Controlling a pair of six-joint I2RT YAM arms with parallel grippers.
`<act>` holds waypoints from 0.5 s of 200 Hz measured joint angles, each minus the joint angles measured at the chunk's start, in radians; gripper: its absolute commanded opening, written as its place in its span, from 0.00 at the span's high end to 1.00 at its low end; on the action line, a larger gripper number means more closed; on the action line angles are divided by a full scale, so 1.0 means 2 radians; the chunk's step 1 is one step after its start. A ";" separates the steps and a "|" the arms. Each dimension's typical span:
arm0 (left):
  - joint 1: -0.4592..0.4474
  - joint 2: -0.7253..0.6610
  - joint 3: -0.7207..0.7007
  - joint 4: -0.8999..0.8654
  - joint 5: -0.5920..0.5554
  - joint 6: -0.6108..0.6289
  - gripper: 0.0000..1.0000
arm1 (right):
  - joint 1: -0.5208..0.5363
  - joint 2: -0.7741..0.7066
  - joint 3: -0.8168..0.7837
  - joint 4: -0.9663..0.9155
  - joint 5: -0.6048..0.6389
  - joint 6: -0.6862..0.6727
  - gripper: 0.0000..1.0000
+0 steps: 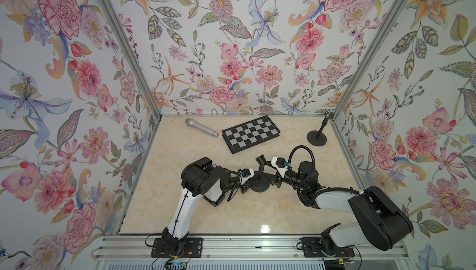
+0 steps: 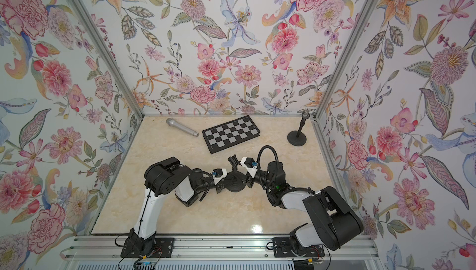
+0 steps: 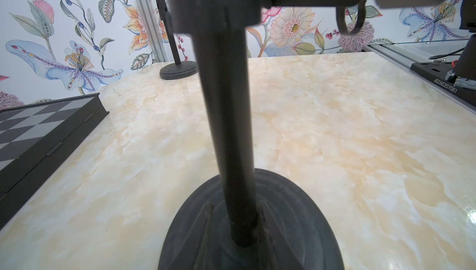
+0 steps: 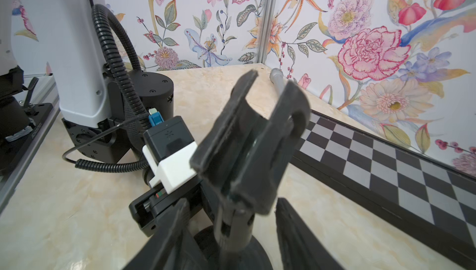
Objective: Assemble a microphone stand
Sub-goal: Screw the microphone stand pole into the microphone stand base.
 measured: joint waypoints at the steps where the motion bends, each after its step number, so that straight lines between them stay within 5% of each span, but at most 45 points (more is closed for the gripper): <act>1: 0.000 0.000 0.000 0.000 0.000 0.000 0.69 | 0.000 0.001 0.001 0.000 -0.002 0.000 0.49; 38: 0.000 0.000 0.000 0.000 0.000 0.000 0.69 | -0.012 0.052 0.045 -0.004 -0.059 0.004 0.69; 73: 0.000 0.000 0.000 0.000 0.000 0.000 0.69 | -0.012 0.065 0.049 -0.006 -0.075 0.014 1.00; 100: 0.000 0.001 0.001 0.000 -0.001 0.000 0.69 | -0.005 0.066 0.043 0.011 -0.051 0.031 1.00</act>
